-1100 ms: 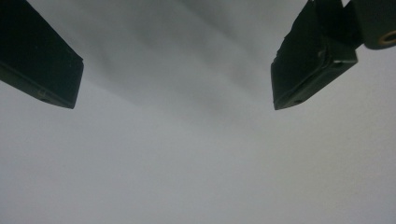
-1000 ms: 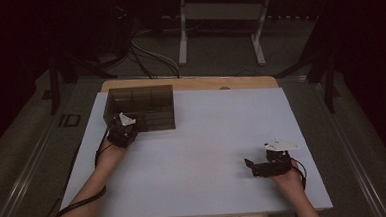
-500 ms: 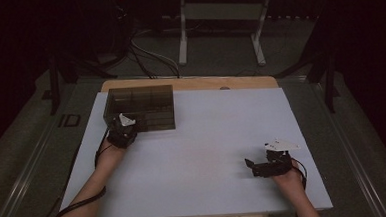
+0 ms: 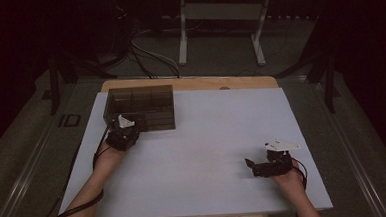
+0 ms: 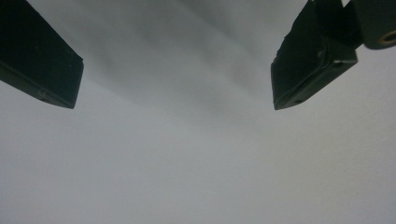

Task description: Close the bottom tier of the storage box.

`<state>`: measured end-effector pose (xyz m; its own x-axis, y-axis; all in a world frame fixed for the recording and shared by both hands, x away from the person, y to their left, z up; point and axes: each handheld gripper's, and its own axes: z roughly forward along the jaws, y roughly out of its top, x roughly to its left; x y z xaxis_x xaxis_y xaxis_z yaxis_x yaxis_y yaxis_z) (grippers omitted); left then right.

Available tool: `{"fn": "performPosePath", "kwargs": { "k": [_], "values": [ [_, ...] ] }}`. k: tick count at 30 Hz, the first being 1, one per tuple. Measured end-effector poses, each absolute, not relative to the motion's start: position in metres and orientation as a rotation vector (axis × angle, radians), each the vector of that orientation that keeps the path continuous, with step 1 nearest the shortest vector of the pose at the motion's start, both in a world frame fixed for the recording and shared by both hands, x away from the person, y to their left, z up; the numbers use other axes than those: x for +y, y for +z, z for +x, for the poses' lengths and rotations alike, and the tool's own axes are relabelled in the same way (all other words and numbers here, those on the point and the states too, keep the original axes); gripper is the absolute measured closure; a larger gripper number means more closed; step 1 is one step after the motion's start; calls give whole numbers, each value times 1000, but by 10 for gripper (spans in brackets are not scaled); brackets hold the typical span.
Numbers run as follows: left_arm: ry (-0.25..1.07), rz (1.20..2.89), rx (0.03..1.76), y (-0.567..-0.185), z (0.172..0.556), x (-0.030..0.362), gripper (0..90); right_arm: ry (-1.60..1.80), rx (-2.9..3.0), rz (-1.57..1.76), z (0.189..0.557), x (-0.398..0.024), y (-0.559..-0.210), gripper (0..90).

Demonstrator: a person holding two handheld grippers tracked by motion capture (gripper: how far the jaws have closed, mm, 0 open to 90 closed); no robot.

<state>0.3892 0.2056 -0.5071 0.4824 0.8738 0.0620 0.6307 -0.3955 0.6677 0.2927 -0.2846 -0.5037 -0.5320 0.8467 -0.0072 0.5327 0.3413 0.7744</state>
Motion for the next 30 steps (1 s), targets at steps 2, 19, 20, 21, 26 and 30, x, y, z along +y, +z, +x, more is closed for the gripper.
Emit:
{"fn": "performPosePath", "kwargs": {
  "k": [2, 19, 20, 21, 26, 30],
  "values": [
    [532, 2158, 1238, -505, 388, 204, 723, 1040, 2201, 1211, 293, -285, -504, 23],
    [516, 2164, 1291, -500, 384, 193, 248, 1041, 2206, 1204, 293, -284, -503, 23],
    [515, 2173, 1295, -500, 384, 192, 209, 1041, 2206, 1204, 293, -284, -504, 23],
    [508, 2190, 1291, -500, 384, 190, 195, 1041, 2206, 1204, 293, -284, -504, 23],
    [496, 2217, 1276, -501, 384, 187, 148, 1042, 2206, 1204, 293, -284, -504, 23],
    [388, 2248, 1197, -502, 384, 184, 25, 1044, 2203, 1203, 293, -284, -503, 23]
  ]
}}
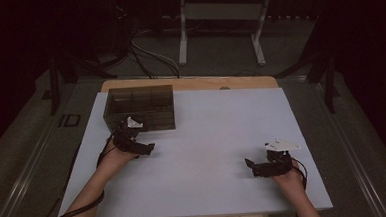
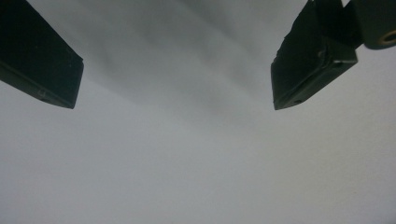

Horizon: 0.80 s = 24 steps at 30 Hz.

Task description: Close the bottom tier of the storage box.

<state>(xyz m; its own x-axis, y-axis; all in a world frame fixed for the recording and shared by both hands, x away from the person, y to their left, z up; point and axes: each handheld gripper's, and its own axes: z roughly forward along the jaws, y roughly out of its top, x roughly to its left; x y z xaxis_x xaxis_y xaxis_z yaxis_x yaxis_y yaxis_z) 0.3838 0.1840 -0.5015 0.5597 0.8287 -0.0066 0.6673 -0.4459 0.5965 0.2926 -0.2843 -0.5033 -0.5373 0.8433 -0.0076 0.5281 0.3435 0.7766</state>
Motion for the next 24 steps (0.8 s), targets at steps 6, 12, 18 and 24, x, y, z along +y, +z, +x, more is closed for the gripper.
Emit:
{"fn": "performPosePath", "kwargs": {
  "k": [6, 12, 18, 24],
  "values": [
    [345, 2253, 1155, -502, 383, 183, 9, 1044, 2203, 1206, 293, -284, -504, 23],
    [250, 2238, 1110, -499, 382, 180, 9, 1045, 2205, 1206, 293, -285, -504, 23],
    [208, 2246, 1013, -491, 381, 174, 9, 1045, 2204, 1205, 292, -285, -503, 23],
    [206, 2246, 951, -481, 378, 165, 9, 1046, 2208, 1204, 293, -284, -504, 23]
  ]
}}
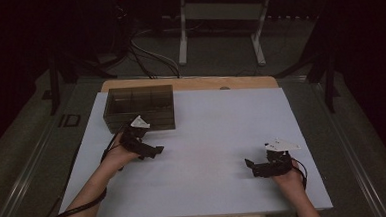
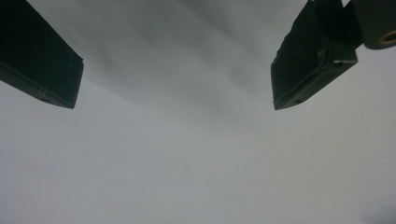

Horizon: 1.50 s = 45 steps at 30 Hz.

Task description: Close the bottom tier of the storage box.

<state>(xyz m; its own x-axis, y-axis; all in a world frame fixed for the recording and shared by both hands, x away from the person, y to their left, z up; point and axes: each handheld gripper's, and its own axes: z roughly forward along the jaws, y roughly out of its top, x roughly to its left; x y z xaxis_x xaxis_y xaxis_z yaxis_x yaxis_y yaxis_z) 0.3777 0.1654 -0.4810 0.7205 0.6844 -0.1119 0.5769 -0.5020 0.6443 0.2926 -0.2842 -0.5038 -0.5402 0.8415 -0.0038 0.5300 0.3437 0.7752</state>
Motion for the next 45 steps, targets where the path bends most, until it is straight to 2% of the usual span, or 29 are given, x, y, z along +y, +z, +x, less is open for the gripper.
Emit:
{"fn": "performPosePath", "kwargs": {
  "k": [9, 19, 45],
  "values": [
    [204, 2253, 878, -471, 366, 161, 10, 1049, 2207, 1198, 292, -284, -503, 23],
    [229, 2242, 898, -470, 354, 170, 10, 1052, 2209, 1195, 291, -284, -502, 23],
    [325, 2211, 1017, -499, 306, 212, 10, 1049, 2215, 1188, 291, -282, -503, 23]
  ]
}}
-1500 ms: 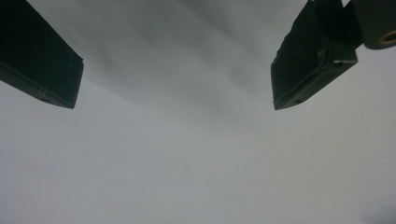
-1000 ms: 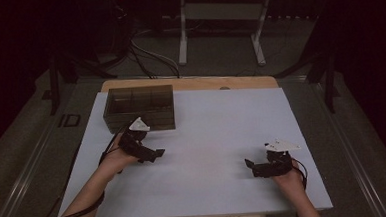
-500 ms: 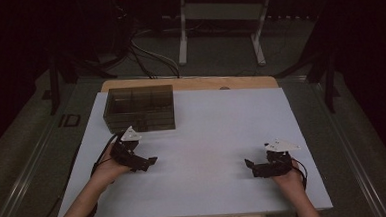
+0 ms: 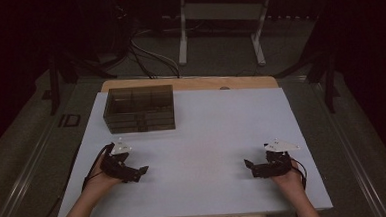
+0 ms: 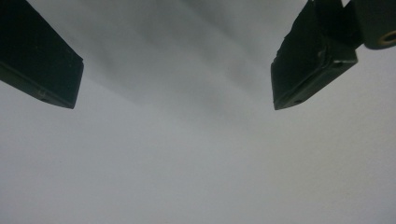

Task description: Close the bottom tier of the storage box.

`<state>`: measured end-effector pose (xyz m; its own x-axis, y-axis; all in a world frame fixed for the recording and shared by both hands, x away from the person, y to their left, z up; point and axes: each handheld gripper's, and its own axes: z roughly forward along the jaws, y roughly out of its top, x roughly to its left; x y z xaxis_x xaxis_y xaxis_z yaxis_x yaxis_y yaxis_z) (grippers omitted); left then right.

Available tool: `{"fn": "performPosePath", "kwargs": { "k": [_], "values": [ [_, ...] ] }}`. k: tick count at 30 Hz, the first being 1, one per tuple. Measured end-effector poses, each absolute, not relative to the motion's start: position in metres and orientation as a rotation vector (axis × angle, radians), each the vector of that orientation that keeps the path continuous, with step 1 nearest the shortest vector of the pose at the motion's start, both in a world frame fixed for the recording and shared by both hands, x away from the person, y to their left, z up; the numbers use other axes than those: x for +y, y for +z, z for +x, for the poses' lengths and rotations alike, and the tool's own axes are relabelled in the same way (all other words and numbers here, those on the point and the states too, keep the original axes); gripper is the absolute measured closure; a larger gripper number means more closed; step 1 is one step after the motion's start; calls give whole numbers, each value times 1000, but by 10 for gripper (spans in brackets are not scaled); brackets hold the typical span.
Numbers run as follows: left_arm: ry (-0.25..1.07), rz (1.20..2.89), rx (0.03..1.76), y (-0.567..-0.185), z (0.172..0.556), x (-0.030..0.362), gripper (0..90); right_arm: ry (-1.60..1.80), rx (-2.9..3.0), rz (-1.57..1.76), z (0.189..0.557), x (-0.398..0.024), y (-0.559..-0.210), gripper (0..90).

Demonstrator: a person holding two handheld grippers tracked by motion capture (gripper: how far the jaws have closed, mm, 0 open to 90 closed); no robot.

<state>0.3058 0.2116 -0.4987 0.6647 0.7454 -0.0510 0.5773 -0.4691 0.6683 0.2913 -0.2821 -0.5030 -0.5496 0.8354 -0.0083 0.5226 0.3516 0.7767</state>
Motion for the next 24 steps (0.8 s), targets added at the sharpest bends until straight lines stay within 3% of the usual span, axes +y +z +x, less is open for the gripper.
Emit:
{"fn": "performPosePath", "kwargs": {
  "k": [24],
  "values": [
    [468, 2177, 1057, -517, 279, 224, 10, 1042, 2224, 1171, 291, -282, -504, 23]
  ]
}}
